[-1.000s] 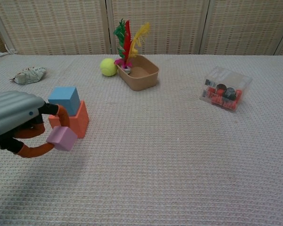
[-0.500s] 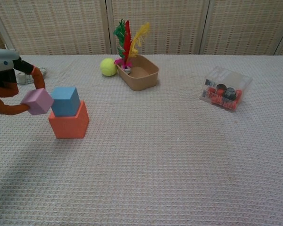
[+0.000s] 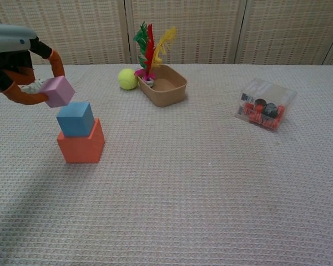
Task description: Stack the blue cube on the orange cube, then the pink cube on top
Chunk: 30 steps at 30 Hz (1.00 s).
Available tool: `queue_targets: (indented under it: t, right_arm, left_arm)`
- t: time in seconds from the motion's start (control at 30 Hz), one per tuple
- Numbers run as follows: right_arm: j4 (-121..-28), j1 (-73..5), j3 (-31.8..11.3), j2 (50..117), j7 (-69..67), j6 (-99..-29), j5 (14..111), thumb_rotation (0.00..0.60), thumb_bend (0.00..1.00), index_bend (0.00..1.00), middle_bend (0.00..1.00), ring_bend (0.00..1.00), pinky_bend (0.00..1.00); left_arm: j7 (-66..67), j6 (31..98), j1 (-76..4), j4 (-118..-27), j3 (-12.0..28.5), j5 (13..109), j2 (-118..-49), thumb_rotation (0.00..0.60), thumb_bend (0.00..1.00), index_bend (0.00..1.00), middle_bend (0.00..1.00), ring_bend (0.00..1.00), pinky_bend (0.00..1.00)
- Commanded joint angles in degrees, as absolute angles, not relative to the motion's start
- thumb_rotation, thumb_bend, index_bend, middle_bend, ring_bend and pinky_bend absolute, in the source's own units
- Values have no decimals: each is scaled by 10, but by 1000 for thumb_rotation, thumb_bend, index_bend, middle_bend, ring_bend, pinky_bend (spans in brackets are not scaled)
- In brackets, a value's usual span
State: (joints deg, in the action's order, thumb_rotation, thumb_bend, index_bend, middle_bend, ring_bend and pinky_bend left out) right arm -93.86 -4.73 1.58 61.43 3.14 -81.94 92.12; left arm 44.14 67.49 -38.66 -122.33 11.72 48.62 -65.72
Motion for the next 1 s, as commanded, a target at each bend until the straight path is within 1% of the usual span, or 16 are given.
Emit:
queue_targets:
  t: [0.03,0.3,0.4,0.77,1.0]
  right_arm:
    - [-939,-47,15,614,31,-820,920,600,76,0,0,0,0]
    - [-940,-47,14,613,33,-818,916,600,76,0,0,0,0]
    - [-940,-47,13,613,32,-819,914,600,77,0,0,0,0]
    - [-939,-47,14,613,33,-817,915,600,76,0,0,0,0]
    - [-939,-48,14,613,33,-816,915,600,76,0,0,0,0]
  left_arm:
    - [467,691,-414,-1174,125,462,-693,600,365,592,1000,1000,1000]
    - [502,712,-444,-1147,123,424,-725,600,366,615,1000,1000,1000]
    - [507,719,-449,-1147,121,417,-729,600,367,628,1000,1000,1000]
    - [516,725,-463,-1162,103,413,-735,600,367,625,1000,1000,1000]
    - [513,726,-474,-1159,103,408,-744,600,366,621,1000,1000,1000]
